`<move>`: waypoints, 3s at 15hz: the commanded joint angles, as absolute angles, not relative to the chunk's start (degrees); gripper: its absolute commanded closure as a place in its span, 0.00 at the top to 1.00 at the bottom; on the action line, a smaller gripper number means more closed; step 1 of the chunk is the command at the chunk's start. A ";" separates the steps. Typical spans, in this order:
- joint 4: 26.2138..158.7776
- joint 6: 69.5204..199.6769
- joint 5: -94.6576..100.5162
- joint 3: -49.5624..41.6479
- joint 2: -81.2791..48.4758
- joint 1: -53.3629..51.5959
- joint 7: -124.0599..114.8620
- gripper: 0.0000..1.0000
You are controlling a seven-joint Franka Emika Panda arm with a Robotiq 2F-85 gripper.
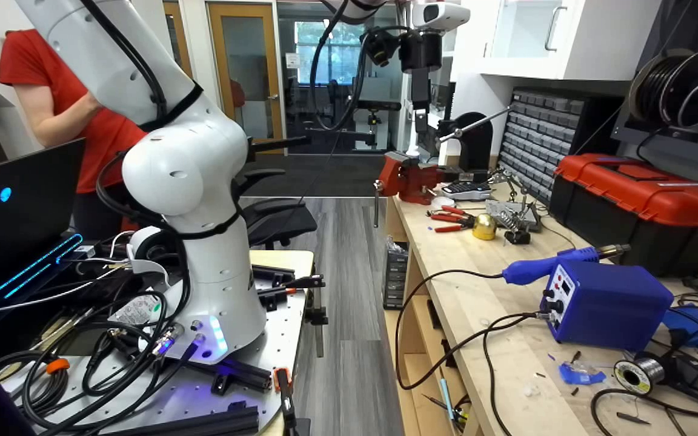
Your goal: Remove the blue object hanging on the machine and put it on the table
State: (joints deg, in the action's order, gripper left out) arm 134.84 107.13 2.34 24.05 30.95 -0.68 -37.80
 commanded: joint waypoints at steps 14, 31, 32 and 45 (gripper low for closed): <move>130.15 125.69 12.35 19.30 11.86 -1.89 -36.17 1.00; 126.85 129.77 15.13 14.18 3.12 -4.32 -36.52 1.00; 126.52 130.86 15.50 13.84 2.25 -4.46 -36.37 1.00; 118.57 142.04 22.04 6.63 -10.09 -7.01 -36.51 1.00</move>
State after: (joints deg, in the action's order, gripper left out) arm 121.37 140.43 20.45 9.21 -7.53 -5.24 -36.09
